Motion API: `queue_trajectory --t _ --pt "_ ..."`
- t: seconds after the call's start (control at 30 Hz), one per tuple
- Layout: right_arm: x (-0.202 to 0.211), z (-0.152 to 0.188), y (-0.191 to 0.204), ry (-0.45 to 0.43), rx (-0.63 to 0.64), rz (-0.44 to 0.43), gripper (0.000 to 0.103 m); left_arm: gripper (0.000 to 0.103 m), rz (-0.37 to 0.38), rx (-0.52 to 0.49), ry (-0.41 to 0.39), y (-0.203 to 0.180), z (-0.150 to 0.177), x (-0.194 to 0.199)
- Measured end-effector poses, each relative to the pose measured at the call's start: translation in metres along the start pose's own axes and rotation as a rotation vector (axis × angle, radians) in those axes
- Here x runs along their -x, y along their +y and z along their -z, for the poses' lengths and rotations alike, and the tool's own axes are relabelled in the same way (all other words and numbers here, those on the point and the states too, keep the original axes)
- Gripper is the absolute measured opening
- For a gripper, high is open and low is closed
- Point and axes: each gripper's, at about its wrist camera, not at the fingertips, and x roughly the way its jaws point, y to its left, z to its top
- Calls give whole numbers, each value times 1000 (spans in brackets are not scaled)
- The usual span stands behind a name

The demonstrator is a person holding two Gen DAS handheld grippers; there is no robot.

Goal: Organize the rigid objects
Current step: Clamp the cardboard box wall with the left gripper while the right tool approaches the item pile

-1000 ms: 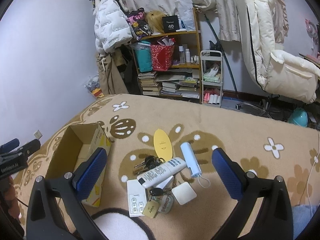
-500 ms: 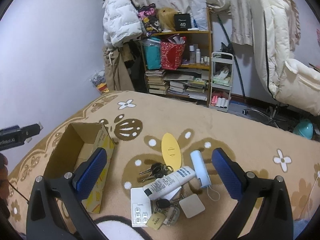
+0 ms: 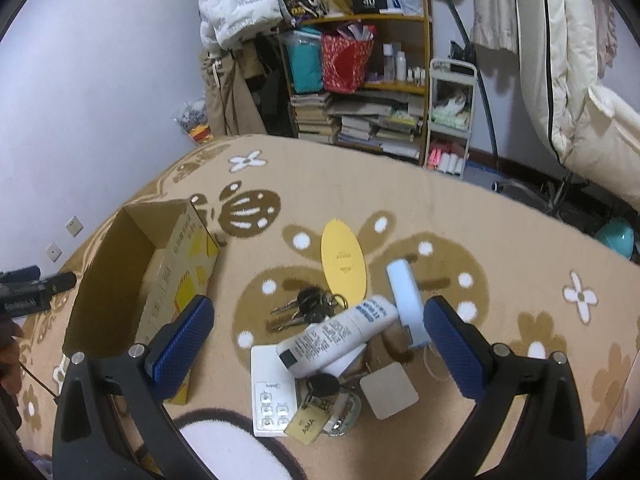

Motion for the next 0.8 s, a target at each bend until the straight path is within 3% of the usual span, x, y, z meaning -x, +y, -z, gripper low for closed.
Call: queue_trajectory --t 0.3,0.4,0.5,0.63,0.8 --pt "-22 15 -2 126 -13 11 103 88 -33 5 114 14 19 -30" --pt "-32 23 -2 177 -8 10 103 78 -34 1 144 13 23 -36" --pt "-44 29 -3 219 6 25 103 63 -56 -30 170 10 27 -43" --pt "-58 38 -7 270 0 38 103 30 -33 -36 201 10 31 -51" --pt "-72 45 -10 328 -10 29 98 17 -29 -68 216 2 33 -57"
